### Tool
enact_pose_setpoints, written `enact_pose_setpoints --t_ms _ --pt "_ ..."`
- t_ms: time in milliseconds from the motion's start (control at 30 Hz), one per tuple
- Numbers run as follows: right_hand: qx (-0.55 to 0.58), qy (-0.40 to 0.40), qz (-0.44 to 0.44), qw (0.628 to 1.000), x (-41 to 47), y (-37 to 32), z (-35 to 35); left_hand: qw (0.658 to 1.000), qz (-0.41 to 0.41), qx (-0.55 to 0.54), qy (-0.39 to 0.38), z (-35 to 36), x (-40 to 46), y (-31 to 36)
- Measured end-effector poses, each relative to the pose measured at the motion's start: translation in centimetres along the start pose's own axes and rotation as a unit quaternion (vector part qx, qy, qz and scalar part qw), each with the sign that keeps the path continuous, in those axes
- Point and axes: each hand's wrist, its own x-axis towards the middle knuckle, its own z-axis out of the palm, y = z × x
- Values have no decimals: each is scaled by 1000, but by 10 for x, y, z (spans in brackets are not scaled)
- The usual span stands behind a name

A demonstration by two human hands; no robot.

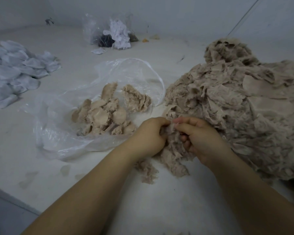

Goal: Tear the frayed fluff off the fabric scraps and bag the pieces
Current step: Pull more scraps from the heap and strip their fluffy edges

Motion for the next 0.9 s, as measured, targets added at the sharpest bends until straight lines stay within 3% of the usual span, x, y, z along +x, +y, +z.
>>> enact_pose_setpoints --t_ms 67,133,233,300,433,633,800,900 --pt "2 11 3 1000 2 -1 -2 998 12 -46 -29 5 4 1" --pt "-5 15 -1 1000 1 -1 -3 996 -1 -92 -7 6 5 -2" --pt "-22 23 -24 999 -2 1 0 973 -75 -162 146 12 -1 -10" --pt "-26 20 -35 999 -4 1 3 954 -107 -188 208 22 -10 -11" --pt "-27 0 -40 999 -8 0 2 968 -63 -157 185 32 -30 -15" --pt "-39 2 -38 999 -7 1 2 979 -100 -162 74 -1 -44 -25" --pt "-51 6 -45 998 -7 3 2 985 -32 -27 169 4 -29 -15" --pt "-53 6 -53 997 -6 5 3 973 -53 -112 193 22 -31 -7"
